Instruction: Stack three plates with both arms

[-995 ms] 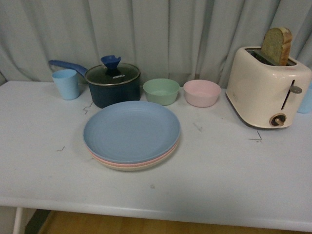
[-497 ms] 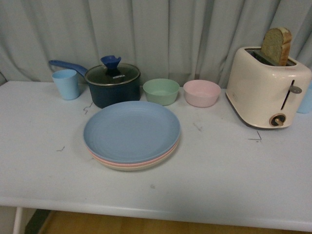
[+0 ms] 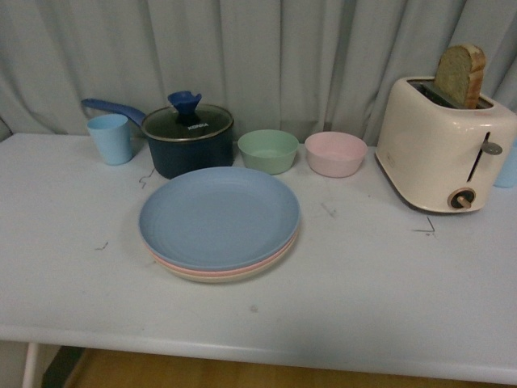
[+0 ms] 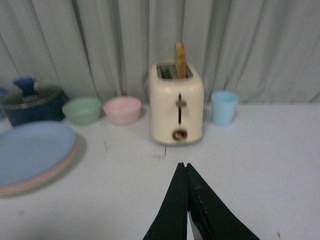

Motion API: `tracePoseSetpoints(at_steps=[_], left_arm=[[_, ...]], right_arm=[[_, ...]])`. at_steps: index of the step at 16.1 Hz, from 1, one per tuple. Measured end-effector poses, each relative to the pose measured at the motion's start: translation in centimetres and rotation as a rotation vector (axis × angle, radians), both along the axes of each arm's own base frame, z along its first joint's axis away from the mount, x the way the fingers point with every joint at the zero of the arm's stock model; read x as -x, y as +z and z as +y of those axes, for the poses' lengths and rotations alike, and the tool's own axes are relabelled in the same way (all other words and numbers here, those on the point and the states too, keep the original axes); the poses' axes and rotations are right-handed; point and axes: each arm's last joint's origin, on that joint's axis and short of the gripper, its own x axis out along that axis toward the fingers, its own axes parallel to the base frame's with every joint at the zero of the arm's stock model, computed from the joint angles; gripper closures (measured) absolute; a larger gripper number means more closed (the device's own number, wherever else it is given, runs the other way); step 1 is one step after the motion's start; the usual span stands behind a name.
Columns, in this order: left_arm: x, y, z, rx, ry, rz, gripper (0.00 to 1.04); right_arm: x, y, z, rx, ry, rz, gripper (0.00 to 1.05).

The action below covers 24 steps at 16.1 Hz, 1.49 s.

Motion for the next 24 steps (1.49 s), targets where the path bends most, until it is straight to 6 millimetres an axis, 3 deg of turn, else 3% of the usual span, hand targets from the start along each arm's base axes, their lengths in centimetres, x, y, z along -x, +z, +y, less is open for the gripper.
tracePoseSetpoints(at_steps=[3,10,17,18,24], left_arm=[[0.00,0.00,0.00,0.000,0.000,0.000,0.07],[0.00,0.00,0.00,0.000,0.000,0.000,0.07],[0.00,0.00,0.00,0.000,0.000,0.000,0.07],[0.00,0.00,0.00,0.000,0.000,0.000,0.07],[0.00,0.00,0.00,0.000,0.000,0.000,0.07]], right_arm=[[0.36,0.60,0.00,0.000,0.001,-0.068,1.03],[0.34,0.36,0.00,0.002,0.000,-0.047,1.00],[0.34,0.36,0.00,0.002,0.000,-0.047,0.11],[0.34,0.36,0.00,0.002,0.000,-0.047,0.05],[0.34,0.36,0.00,0.002,0.000,-0.047,0.06]])
